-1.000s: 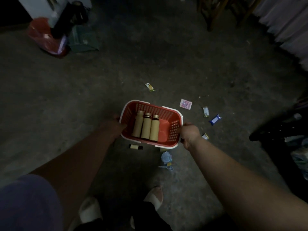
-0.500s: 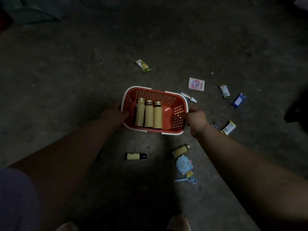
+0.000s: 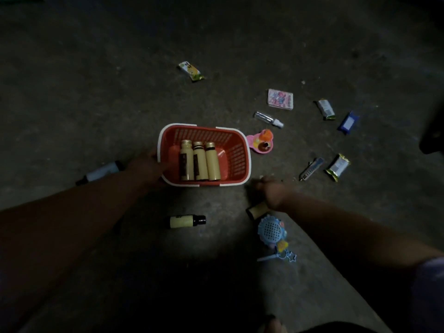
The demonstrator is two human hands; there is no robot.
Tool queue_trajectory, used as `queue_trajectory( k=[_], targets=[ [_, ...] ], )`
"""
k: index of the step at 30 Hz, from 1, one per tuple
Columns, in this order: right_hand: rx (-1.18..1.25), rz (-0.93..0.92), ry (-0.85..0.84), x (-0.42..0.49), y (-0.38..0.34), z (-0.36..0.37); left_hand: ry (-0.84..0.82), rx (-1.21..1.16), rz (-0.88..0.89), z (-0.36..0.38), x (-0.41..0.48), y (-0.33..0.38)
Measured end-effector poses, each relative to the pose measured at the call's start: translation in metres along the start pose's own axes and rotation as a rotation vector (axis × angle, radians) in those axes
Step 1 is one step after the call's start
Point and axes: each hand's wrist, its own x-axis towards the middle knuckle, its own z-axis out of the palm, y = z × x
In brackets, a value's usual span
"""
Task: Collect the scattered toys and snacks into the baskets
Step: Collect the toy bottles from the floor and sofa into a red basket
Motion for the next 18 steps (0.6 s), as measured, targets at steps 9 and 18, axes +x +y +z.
queue_trajectory(
  k=[9, 18],
  targets=[
    [-0.585, -0.153, 0.033, 0.016, -0.01, 0.039, -0.006, -0.138, -0.127, 0.013, -0.006, -0.012],
    [0.529, 0.124, 0.773, 0.013, -0.042, -0.025, 0.077, -0.111, -0.106, -0.004, 0.009, -0.018]
  ],
)
